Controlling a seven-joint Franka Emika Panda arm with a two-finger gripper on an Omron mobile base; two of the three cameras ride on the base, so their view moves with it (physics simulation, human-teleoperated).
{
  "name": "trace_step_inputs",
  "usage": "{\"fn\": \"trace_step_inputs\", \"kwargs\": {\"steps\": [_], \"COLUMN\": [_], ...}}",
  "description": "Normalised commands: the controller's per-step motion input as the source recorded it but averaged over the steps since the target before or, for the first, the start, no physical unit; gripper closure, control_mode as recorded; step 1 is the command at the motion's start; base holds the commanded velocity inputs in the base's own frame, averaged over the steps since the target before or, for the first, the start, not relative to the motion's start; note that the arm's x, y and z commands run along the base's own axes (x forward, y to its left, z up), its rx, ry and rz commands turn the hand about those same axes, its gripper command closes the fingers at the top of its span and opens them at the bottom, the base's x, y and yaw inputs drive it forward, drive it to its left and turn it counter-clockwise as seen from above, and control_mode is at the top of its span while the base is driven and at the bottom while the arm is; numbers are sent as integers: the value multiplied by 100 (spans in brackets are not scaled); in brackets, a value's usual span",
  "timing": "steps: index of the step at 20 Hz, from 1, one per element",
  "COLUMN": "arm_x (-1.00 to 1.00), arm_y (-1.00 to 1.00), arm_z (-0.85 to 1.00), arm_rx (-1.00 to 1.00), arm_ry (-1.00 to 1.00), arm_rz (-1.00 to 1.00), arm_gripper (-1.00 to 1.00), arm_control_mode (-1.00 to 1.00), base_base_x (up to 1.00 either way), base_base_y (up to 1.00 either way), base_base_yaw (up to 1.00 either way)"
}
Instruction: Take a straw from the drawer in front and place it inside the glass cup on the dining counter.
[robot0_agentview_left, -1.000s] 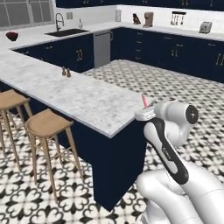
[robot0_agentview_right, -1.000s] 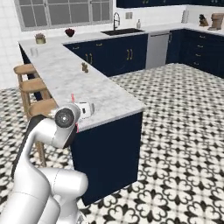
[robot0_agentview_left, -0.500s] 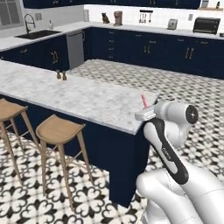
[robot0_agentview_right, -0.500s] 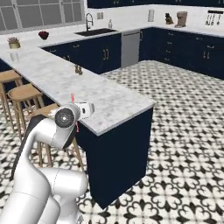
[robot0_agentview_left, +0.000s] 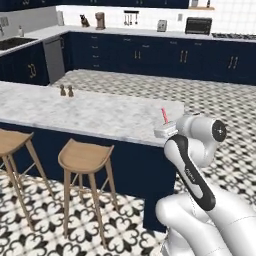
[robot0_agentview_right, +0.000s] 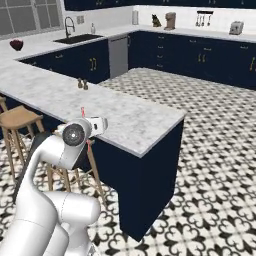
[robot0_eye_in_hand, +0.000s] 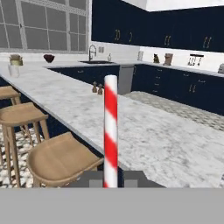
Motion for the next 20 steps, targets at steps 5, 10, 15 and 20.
{"fn": "trace_step_inputs", "kwargs": {"steps": [5, 10, 15, 20], "arm_x": [0, 0, 0, 0], "arm_y": [0, 0, 0, 0], "arm_z": [0, 0, 0, 0], "arm_rx": [0, 0, 0, 0], "arm_ry": [0, 0, 0, 0], "arm_rz": [0, 0, 0, 0], "arm_gripper": [100, 100, 100, 100], "arm_control_mode": [100, 100, 100, 100], "base_base_x": [-3, -6, -12, -18], "base_base_y": [100, 100, 100, 100], "base_base_yaw": [-40, -39, -38, -36]}}
